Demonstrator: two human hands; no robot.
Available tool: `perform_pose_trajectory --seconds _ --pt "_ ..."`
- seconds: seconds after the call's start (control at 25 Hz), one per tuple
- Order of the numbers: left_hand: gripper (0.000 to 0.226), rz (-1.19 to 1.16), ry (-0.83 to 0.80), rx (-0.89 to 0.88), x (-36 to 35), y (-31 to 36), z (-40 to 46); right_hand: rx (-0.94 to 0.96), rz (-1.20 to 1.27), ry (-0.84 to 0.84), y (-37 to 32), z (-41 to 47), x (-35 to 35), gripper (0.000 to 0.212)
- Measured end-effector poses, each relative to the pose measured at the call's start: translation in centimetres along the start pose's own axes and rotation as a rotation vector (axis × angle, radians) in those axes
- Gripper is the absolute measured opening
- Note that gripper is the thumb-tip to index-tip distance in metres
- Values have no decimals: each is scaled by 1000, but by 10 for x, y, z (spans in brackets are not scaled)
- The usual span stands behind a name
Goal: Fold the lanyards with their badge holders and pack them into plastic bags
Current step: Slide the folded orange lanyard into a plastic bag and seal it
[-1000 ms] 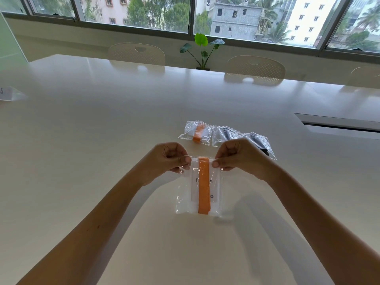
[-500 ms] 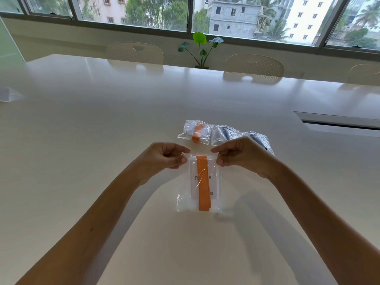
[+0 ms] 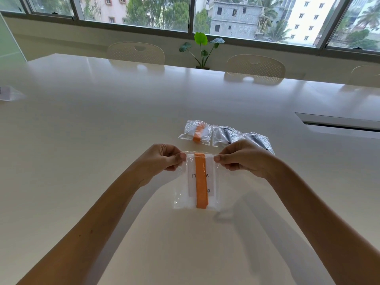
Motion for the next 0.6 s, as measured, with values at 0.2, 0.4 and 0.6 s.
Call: perform_pose_trajectory --seconds 0.2,0.4,0.6 --pt "23 -145 -14 83 -2 -3 1 2 111 -9 2 -1 0 18" --pt "23 -156 33 41 0 0 1 71 158 37 1 0 -2 14" --pt "14 -27 89 -52 -1 5 1 160 137 89 -1 -2 -4 9"
Point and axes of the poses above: each hand's wrist, its own z-axis towards the middle knuckle, its own x-axis out of the back of the hand, y = z × x, the point moved 6 cm from there along z, towards the middle knuckle, and after that the axes turned 3 degrees about x, right-handed, at the moved point
